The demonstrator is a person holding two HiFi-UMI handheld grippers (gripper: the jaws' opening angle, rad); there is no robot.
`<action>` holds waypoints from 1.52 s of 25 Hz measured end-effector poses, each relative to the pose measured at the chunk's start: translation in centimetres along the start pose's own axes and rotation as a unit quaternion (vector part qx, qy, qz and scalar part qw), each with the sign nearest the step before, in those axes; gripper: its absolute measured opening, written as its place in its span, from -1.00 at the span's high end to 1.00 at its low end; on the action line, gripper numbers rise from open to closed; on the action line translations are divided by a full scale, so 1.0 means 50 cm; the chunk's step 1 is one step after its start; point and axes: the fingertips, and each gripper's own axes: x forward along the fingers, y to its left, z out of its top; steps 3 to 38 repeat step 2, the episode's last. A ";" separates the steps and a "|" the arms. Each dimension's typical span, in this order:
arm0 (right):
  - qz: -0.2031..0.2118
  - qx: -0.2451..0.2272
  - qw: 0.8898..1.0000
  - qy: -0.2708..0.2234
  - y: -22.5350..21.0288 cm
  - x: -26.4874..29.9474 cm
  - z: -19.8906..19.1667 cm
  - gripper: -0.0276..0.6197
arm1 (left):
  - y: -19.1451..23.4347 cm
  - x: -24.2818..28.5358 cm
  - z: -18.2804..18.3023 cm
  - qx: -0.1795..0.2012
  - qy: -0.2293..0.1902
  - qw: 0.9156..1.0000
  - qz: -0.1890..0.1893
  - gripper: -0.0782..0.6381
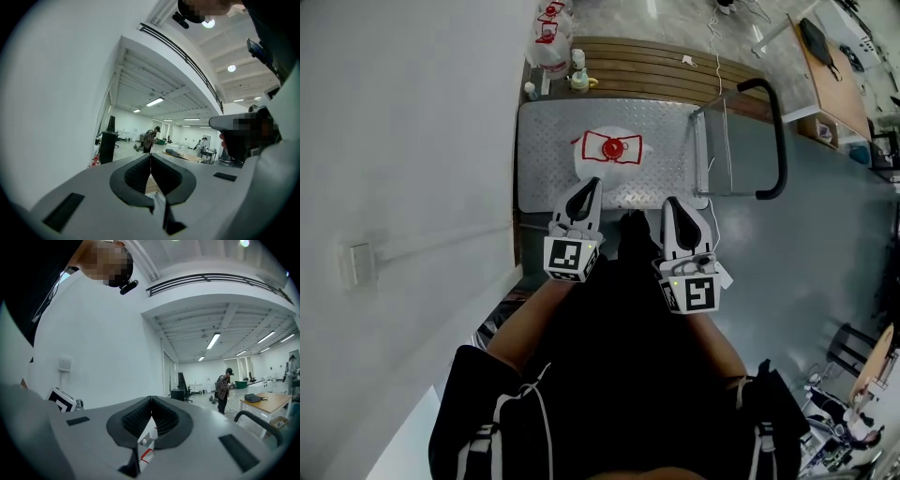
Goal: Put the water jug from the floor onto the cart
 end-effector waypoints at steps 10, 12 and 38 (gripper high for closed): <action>-0.001 -0.005 1.000 -0.003 0.001 0.000 0.003 0.86 | -0.001 0.002 0.002 0.003 -0.003 1.000 -0.004 0.73; -0.001 -0.005 1.000 -0.003 0.001 0.000 0.003 0.86 | -0.001 0.002 0.002 0.003 -0.003 1.000 -0.004 0.73; -0.001 -0.005 1.000 -0.003 0.001 0.000 0.003 0.86 | -0.001 0.002 0.002 0.003 -0.003 1.000 -0.004 0.73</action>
